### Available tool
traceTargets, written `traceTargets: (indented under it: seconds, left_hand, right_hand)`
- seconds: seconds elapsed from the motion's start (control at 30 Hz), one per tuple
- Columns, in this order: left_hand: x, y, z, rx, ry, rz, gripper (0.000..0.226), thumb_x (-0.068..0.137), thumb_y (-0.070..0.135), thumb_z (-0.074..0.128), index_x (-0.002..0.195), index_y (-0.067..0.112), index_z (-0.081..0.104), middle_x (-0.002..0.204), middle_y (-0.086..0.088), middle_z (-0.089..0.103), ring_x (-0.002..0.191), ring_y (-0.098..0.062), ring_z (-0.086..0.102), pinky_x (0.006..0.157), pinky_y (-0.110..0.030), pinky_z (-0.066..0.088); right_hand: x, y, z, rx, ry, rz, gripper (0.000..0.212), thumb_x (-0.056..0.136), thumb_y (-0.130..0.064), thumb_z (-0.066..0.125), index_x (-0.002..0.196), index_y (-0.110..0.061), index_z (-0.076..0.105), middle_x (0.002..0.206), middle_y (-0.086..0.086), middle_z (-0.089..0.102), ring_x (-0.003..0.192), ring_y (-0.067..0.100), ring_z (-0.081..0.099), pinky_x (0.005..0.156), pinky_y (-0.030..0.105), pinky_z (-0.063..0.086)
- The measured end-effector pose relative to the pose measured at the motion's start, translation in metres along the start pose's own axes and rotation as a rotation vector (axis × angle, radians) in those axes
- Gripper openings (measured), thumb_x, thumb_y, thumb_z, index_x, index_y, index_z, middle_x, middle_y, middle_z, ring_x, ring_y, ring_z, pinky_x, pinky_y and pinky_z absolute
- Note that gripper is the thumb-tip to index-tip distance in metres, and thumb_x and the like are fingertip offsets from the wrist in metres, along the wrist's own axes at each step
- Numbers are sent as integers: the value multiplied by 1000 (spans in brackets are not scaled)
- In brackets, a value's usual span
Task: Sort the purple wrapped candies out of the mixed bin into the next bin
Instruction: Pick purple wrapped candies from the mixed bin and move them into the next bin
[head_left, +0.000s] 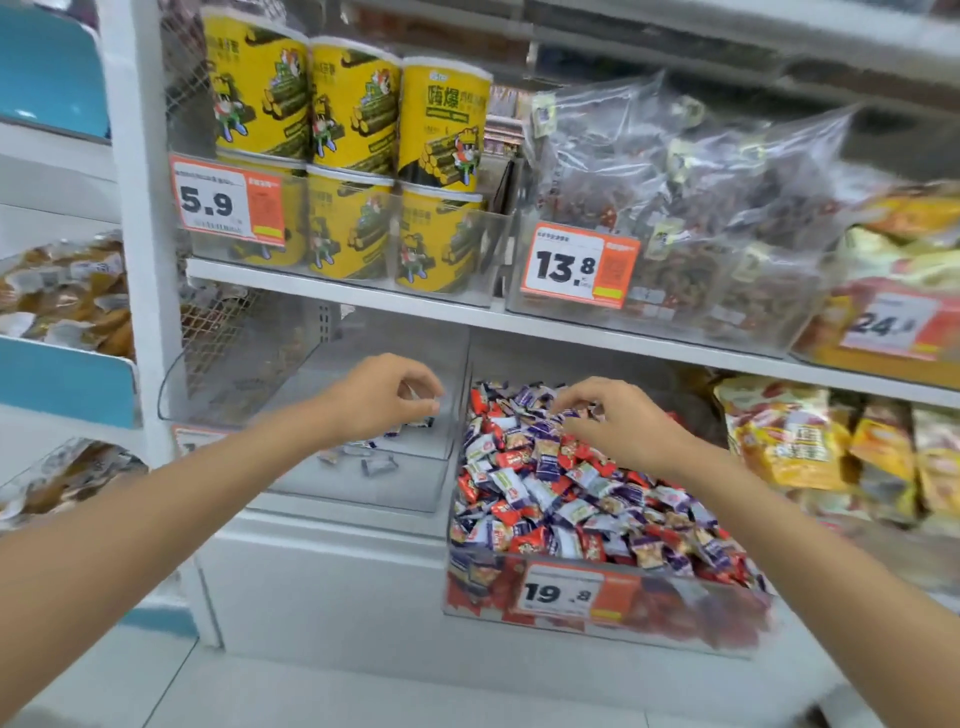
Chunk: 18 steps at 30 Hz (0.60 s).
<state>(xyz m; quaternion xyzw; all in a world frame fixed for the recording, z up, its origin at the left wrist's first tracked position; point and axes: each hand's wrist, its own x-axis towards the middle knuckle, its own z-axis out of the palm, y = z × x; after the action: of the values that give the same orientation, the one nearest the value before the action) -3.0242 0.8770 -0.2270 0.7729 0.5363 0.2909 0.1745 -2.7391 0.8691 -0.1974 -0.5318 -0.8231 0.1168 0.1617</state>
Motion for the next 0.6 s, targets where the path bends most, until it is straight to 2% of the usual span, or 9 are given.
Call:
traceTargets:
  seconds: [0.1,0.23,0.33,0.4,0.43,0.5,0.6]
  left_hand:
    - [5,41,27,0,-60,85,10,88,25,70,97,24,71,86,15,66,76,0,58,66,-14,43]
    - [17,79,66,94,-231,139,15,86,31,71,101,28,69,95,9,68,84,-6,61,76,-27,50]
    - [24,100,82,282,-369,153,46,81,42,75,121,24,62,114,5,62,103,-13,57,85,-26,46]
    - [26,107,89,403,-441,154,70,74,52,77,133,23,52,129,3,50,118,-17,46,98,-31,41]
    - [27,109,93,469,-479,141,77,72,56,77,135,23,48,134,3,43,123,-19,40,103,-34,37]
    - [27,107,101,540,-500,121,76,68,59,77,131,26,48,132,4,38,123,-21,36,103,-38,36]
    - [29,103,102,374,-506,130,55,72,47,80,117,25,57,110,5,49,102,-17,50,84,-30,45]
  right_hand:
    - [-23,30,-21,-84,-154,124,32,93,-28,63,125,-22,63,136,-2,53,115,15,54,95,27,39]
    - [-41,52,-26,5,-161,151,38,87,-34,71,123,-25,62,128,1,60,104,13,58,86,28,46]
    - [-52,50,-9,168,-209,90,64,78,-47,77,135,-32,53,137,-7,54,111,6,53,95,26,44]
    - [-56,48,13,199,-253,33,83,73,-55,78,145,-35,41,143,-9,44,123,8,44,105,29,37]
    - [-57,50,25,161,-235,18,84,72,-57,77,145,-35,40,140,-5,43,123,12,43,105,31,38]
    - [-56,58,41,69,-164,-14,70,75,-53,77,135,-31,49,126,1,49,115,18,46,97,33,42]
    - [-54,68,31,93,-158,-28,32,83,-39,75,105,-25,55,96,-7,53,87,14,51,71,28,42]
